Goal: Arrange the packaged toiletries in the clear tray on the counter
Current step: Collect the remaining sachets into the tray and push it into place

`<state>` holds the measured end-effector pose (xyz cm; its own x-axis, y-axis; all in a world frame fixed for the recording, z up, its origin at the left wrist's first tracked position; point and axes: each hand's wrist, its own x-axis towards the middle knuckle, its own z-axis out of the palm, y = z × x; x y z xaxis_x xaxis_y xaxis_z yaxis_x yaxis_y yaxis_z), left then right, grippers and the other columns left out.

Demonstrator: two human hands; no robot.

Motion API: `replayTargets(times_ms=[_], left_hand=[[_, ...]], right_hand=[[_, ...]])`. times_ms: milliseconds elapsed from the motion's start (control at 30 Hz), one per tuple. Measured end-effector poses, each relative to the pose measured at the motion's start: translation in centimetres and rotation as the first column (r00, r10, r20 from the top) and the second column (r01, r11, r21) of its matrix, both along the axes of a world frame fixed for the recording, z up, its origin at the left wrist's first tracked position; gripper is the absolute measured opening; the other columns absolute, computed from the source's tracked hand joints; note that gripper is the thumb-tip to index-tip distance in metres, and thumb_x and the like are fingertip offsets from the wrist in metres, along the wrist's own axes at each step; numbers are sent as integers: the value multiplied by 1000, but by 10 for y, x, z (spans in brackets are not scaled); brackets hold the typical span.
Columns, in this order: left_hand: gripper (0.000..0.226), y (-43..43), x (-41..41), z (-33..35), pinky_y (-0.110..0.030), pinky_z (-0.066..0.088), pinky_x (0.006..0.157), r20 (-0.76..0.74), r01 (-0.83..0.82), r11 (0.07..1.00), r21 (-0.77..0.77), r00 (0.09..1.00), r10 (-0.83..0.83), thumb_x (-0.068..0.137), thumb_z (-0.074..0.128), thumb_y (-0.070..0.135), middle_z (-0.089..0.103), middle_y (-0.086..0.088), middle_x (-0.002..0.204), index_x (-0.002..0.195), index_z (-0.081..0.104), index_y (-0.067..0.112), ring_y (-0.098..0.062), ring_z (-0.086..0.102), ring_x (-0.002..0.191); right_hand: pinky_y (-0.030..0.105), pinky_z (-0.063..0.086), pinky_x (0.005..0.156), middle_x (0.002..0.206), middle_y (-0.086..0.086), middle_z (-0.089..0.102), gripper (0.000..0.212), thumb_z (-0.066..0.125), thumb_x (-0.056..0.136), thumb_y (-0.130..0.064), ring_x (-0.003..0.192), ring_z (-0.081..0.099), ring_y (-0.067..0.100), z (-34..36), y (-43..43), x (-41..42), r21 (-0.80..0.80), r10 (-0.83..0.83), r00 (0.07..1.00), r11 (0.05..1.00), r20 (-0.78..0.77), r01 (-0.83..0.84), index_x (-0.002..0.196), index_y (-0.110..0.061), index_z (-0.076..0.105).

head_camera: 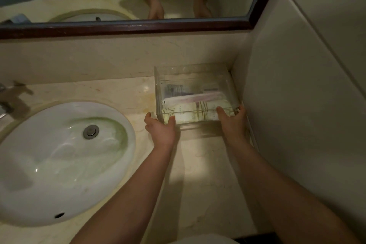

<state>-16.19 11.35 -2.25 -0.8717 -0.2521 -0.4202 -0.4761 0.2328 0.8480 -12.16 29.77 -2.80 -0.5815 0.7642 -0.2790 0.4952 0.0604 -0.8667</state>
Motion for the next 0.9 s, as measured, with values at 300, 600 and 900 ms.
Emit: replayTargets(times_ms=[300, 600, 900], left_hand=[[77, 1, -14, -5, -29, 38, 92, -32, 1, 1000, -23, 999, -2, 81, 73, 20, 36, -19, 139, 143, 28, 9, -33, 49, 118], [85, -6, -17, -7, -32, 40, 104, -84, 187, 981, -45, 978, -190, 71, 80, 18, 35, -10, 135, 141, 33, 15, -26, 48, 116], [69, -12, -20, -3, -35, 50, 79, -226, 229, 896, -380, 917, -330, 69, 82, 39, 54, -8, 116, 122, 50, 10, -25, 58, 97]], right_hand=[[23, 38, 93, 138, 8, 48, 79, 76, 80, -18, 108, 49, 12, -9, 3, 5, -124, -49, 997, 991, -58, 41, 146, -11, 33], [40, 48, 102, 133, 2, 58, 88, 78, 65, -41, 115, 60, 18, -14, 8, 2, -162, 20, 996, 986, -81, -33, 142, -22, 39], [44, 56, 91, 110, -4, 68, 64, 78, 69, -21, 98, 67, 13, -19, 16, 3, -107, 39, 997, 993, -69, -47, 127, -25, 51]])
